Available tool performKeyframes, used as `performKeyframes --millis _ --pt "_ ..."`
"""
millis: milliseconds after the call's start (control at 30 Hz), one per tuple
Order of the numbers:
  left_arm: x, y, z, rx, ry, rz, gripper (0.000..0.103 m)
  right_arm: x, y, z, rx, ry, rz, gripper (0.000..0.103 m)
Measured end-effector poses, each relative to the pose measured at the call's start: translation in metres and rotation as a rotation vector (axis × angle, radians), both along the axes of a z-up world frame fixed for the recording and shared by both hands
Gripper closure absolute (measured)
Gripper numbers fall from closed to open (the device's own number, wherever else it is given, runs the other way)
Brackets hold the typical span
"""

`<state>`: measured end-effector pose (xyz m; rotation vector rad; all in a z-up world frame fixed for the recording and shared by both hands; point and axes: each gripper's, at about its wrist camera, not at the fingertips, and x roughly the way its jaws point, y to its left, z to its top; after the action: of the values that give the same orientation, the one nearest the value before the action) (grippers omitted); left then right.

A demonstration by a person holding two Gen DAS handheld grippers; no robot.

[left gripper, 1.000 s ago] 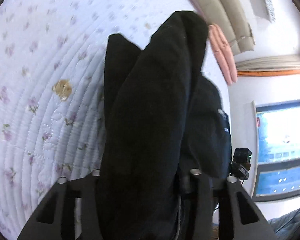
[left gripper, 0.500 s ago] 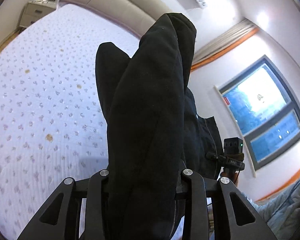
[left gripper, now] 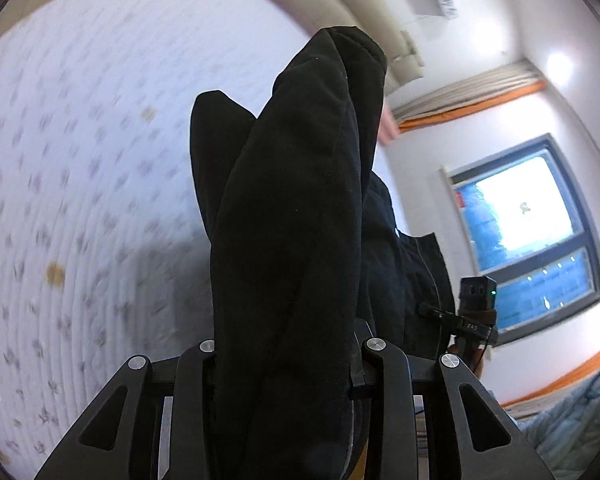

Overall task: Fold large clothes
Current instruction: 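Lower the folded jacket onto the quilt and open both grippers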

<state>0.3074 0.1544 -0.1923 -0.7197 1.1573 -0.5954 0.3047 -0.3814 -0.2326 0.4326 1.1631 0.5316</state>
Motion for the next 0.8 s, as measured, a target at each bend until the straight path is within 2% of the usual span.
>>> performKeyframes --millis 67,100,133,200,267,300,367,433,500,567,633,700,733,767,800 --pt "-0.003 0.007 -0.042 0.031 0.054 0.040 0.063 0.004 -0.006 -0.038 -0.014 0.047 -0.014 0.056" --pt "-0.006 0.019 -0.065 0.036 0.100 0.093 0.061 0.003 -0.013 -0.055 -0.021 0.070 -0.035 0.055" --pt "-0.008 0.030 -0.082 0.004 0.139 0.137 0.059 0.002 -0.024 -0.069 -0.018 0.079 -0.067 0.053" --pt "-0.017 0.063 -0.129 -0.154 0.216 0.239 0.052 -0.002 -0.046 -0.091 0.069 0.108 -0.141 0.047" --pt "-0.023 0.074 -0.146 -0.279 0.214 0.260 0.051 -0.012 -0.072 -0.108 0.136 0.122 -0.216 0.042" --pt "-0.023 0.073 -0.140 -0.244 0.182 0.247 0.051 -0.009 -0.077 -0.111 0.143 0.117 -0.235 0.042" --pt "-0.025 0.072 -0.122 -0.145 0.116 0.226 0.050 -0.019 -0.091 -0.112 0.147 0.093 -0.270 0.035" --pt "-0.029 0.076 -0.104 -0.064 0.075 0.214 0.050 -0.025 -0.099 -0.113 0.118 0.062 -0.301 0.032" --pt "-0.042 0.089 -0.080 0.040 0.016 0.223 0.050 -0.040 -0.117 -0.113 0.034 0.033 -0.345 0.031" --pt "-0.054 0.100 -0.059 0.127 -0.017 0.252 0.045 -0.053 -0.124 -0.101 -0.047 0.010 -0.393 0.031" --pt "-0.070 0.102 -0.034 0.236 -0.061 0.269 0.045 -0.070 -0.128 -0.081 -0.120 -0.027 -0.443 0.031" --pt "-0.086 0.088 -0.004 0.323 -0.133 0.245 0.045 -0.094 -0.099 -0.060 -0.187 -0.096 -0.478 0.031" --pt "-0.091 0.079 0.007 0.340 -0.162 0.235 0.045 -0.100 -0.082 -0.047 -0.222 -0.133 -0.487 0.031" --pt "-0.097 0.069 0.019 0.335 -0.186 0.223 0.045 -0.095 -0.056 -0.035 -0.250 -0.154 -0.491 0.031" --pt "-0.101 0.066 0.022 0.326 -0.198 0.210 0.045 -0.100 -0.048 -0.026 -0.298 -0.169 -0.484 0.031"
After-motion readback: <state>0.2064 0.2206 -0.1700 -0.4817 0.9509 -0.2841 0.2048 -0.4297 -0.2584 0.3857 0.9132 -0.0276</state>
